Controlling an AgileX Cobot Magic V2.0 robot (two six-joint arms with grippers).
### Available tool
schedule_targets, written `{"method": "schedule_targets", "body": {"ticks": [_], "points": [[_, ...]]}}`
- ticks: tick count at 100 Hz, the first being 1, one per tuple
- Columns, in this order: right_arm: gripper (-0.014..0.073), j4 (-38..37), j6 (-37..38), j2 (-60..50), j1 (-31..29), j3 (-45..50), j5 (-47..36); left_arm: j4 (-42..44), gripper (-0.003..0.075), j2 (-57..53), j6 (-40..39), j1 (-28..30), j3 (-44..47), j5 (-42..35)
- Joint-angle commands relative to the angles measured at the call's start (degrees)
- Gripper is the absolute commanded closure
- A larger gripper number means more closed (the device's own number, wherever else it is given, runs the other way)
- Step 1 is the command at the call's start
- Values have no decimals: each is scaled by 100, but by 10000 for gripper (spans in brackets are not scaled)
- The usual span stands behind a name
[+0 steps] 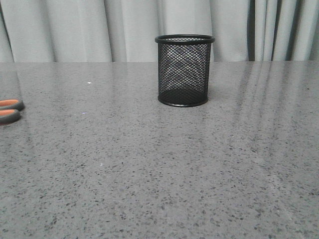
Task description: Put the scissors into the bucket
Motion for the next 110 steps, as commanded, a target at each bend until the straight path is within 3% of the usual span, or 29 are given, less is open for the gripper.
{"method": "schedule_targets", "body": {"ticks": [1,20,58,86,110], "points": [[652,20,-24,-147,-49,98,-831,-374,741,-136,-56,23,159,-566],[652,197,-24,-147,-49,98,-1027,-868,741,-136,-56,23,159,-664],[652,2945,-24,-147,-49,52,-1001,-2945,741,-136,-56,23,74,-773],[637,2996,-24,1,-49,-816,74,-2641,741,-62,25,23,-698,12],[637,2427,-24,1427,-49,-1870,670,-2310,741,716,557,23,-1948,883]]}}
